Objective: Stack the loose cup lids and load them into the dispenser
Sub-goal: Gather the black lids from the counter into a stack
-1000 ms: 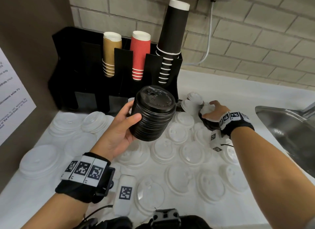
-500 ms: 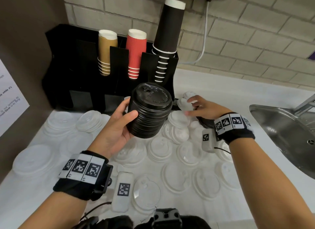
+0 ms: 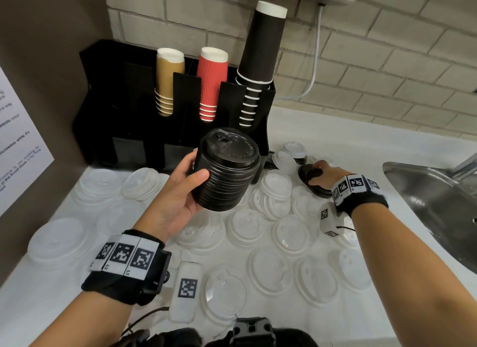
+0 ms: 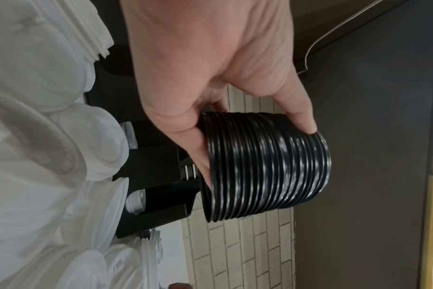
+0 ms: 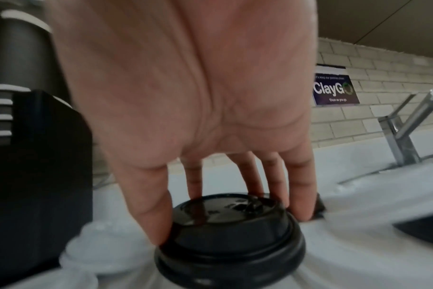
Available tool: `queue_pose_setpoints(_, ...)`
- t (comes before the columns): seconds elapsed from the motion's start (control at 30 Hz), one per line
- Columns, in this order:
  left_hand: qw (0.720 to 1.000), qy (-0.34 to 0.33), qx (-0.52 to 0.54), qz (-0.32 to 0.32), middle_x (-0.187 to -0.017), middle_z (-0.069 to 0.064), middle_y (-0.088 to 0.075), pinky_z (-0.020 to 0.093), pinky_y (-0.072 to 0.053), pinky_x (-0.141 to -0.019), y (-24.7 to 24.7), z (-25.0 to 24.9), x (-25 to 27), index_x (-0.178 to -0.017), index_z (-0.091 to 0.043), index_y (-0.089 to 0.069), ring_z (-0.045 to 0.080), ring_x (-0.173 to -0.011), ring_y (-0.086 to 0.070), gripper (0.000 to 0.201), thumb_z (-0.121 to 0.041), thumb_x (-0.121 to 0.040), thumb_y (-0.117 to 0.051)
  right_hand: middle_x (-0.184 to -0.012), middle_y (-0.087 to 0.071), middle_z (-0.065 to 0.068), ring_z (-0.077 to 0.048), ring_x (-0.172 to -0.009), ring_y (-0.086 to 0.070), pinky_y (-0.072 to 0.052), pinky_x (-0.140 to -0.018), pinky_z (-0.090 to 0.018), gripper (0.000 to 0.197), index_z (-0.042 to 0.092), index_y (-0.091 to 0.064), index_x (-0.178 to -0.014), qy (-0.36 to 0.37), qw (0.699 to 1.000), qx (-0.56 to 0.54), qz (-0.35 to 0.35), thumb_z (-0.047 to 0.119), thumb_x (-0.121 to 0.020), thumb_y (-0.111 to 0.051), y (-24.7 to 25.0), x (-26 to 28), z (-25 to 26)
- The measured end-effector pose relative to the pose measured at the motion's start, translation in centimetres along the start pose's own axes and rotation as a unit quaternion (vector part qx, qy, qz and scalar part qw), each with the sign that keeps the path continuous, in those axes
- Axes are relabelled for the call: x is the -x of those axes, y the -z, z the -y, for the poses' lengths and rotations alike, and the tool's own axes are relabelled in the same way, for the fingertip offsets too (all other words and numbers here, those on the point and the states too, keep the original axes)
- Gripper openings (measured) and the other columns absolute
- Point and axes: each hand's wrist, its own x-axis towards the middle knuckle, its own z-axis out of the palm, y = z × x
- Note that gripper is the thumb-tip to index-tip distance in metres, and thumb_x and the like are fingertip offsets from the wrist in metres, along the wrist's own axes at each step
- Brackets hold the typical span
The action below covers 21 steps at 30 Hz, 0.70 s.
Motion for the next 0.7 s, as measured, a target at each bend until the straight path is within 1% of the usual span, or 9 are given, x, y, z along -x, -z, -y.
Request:
queue_pose_setpoints(0.1, 1.000, 0.001, 0.006, 0.002, -0.122, 0.004, -0.063, 0.034, -0.056, -0.087, -0.1, 0.2, -0.1, -0.143, -0.016, -0.043, 0.020, -0.113, -0.062, 0.072, -0.023, -0.075, -0.067, -0.135, -0.041, -0.023, -0.043, -0.117, -0.050, -0.040, -0.097, -0.045, 0.055, 0.029, -0.033, -0.142, -0.007, 0.997, -0.075, -0.030, 0.047, -0.092, -0.048, 1.6, 2.0, 1.6)
queue_pose_setpoints(0.2, 1.000, 0.008, 0.012, 0.001, -0.121, 0.003, -0.065, 0.033, -0.057, -0.086, -0.3, 0.3, -0.2, -0.143, -0.015, -0.043, 0.019, -0.110, -0.064, 0.067, -0.020, -0.078, -0.060, -0.130, -0.046, -0.020, -0.038, -0.111, -0.053, -0.044, -0.098, -0.044, 0.051, 0.031, -0.034, -0.140, 0.098, 0.971, -0.214, -0.040, 0.042, -0.093, -0.052, 3.4, 5.6, 3.9)
queue_pose_setpoints(0.23, 1.000, 0.009, 0.013, 0.002, -0.119, 0.003, -0.066, 0.032, -0.058, -0.086, -0.4, 0.3, -0.3, -0.143, -0.015, -0.043, 0.018, -0.109, -0.065, 0.068, -0.021, -0.077, -0.061, -0.124, -0.052, -0.014, -0.032, -0.106, -0.056, -0.047, -0.093, -0.039, 0.047, 0.032, -0.036, -0.137, 0.159, 0.948, -0.273, -0.036, 0.038, -0.094, -0.053, 3.6, 7.2, 4.8)
queue_pose_setpoints(0.33, 1.000, 0.008, 0.013, 0.003, -0.109, 0.000, -0.071, 0.029, -0.058, -0.081, -0.6, 0.4, -0.4, -0.139, -0.016, -0.046, 0.015, -0.102, -0.068, 0.082, -0.028, -0.066, -0.081, -0.105, -0.059, 0.008, -0.009, -0.091, -0.059, -0.051, -0.077, -0.021, 0.043, 0.041, -0.045, -0.127, 0.318, 0.844, -0.432, -0.016, 0.036, -0.087, -0.061, 4.1, 12.3, 7.3)
queue_pose_setpoints(0.37, 1.000, 0.008, 0.012, 0.004, -0.106, 0.000, -0.071, 0.028, -0.058, -0.081, -0.7, 0.4, -0.5, -0.138, -0.017, -0.047, 0.014, -0.099, -0.068, 0.088, -0.032, -0.060, -0.086, -0.105, -0.058, 0.009, -0.007, -0.090, -0.059, -0.051, -0.074, -0.018, 0.046, 0.041, -0.047, -0.125, 0.357, 0.817, -0.453, -0.022, 0.037, -0.083, -0.064, 4.2, 13.6, 8.0)
queue_pose_setpoints(0.43, 1.000, 0.006, 0.010, 0.003, -0.103, -0.001, -0.072, 0.027, -0.058, -0.079, -0.7, 0.5, -0.4, -0.135, -0.019, -0.050, 0.013, -0.096, -0.068, 0.094, -0.037, -0.052, -0.091, -0.111, -0.056, 0.005, -0.008, -0.095, -0.058, -0.051, -0.076, -0.021, 0.051, 0.039, -0.049, -0.124, 0.418, 0.788, -0.452, -0.038, 0.033, -0.078, -0.070, 4.2, 15.5, 9.0)
queue_pose_setpoints(0.47, 1.000, 0.005, 0.009, 0.003, -0.103, -0.002, -0.072, 0.027, -0.058, -0.079, -0.6, 0.5, -0.4, -0.133, -0.021, -0.051, 0.013, -0.096, -0.068, 0.093, -0.034, -0.051, -0.091, -0.113, -0.056, 0.004, -0.009, -0.097, -0.057, -0.051, -0.077, -0.021, 0.052, 0.037, -0.050, -0.124, 0.439, 0.784, -0.437, -0.043, 0.029, -0.078, -0.073, 4.2, 16.1, 9.4)
queue_pose_setpoints(0.6, 1.000, 0.002, 0.006, -0.006, -0.104, -0.002, -0.072, 0.029, -0.058, -0.077, -0.2, 0.7, -0.3, -0.135, -0.023, -0.050, 0.014, -0.098, -0.068, 0.066, -0.023, -0.073, -0.070, -0.120, -0.054, -0.002, -0.008, -0.101, -0.054, -0.046, -0.075, -0.014, 0.048, 0.027, -0.056, -0.122, 0.472, 0.796, -0.372, -0.068, 0.021, -0.079, -0.077, 4.1, 16.9, 10.7)
queue_pose_setpoints(0.7, 1.000, 0.003, -0.008, 0.002, -0.108, 0.000, -0.071, 0.028, -0.057, -0.074, 0.0, 0.7, -0.1, -0.133, -0.026, -0.052, 0.016, -0.100, -0.068, 0.069, -0.025, -0.068, -0.075, -0.120, -0.058, 0.004, -0.005, -0.106, -0.054, -0.042, -0.082, -0.013, 0.042, 0.025, -0.059, -0.120, 0.485, 0.800, -0.348, -0.066, 0.020, -0.081, -0.073, 4.3, 16.8, 11.5)
